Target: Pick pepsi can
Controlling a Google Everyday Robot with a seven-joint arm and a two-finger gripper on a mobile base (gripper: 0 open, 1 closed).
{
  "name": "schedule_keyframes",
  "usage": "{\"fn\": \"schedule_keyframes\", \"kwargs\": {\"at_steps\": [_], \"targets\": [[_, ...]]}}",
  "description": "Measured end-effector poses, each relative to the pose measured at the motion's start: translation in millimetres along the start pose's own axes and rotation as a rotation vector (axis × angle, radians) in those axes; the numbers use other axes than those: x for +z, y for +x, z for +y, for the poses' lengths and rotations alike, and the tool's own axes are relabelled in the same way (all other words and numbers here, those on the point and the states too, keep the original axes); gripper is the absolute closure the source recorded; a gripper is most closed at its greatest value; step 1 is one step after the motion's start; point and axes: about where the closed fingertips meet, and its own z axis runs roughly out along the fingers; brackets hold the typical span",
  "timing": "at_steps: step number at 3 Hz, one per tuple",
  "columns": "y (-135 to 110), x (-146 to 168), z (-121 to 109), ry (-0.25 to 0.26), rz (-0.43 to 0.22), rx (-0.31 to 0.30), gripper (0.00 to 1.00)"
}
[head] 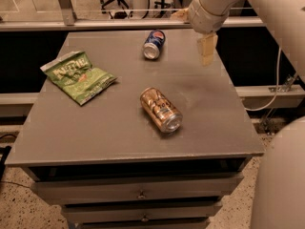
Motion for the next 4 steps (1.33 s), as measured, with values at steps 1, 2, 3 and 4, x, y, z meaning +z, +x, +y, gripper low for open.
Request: {"fn": "schedule_keyframes", "kwargs": {"at_steps": [1, 2, 3, 4], "targets": [[-2, 30, -25, 0.020, -0.040, -0.140, 0.00], [-10, 50, -38, 0.037, -0.086, -0.228, 0.00], [-18, 69, -50, 0.037, -0.117, -0.316, 0.00], [-22, 78, -65, 0.035, -0.097, -0.420, 0.00]]}}
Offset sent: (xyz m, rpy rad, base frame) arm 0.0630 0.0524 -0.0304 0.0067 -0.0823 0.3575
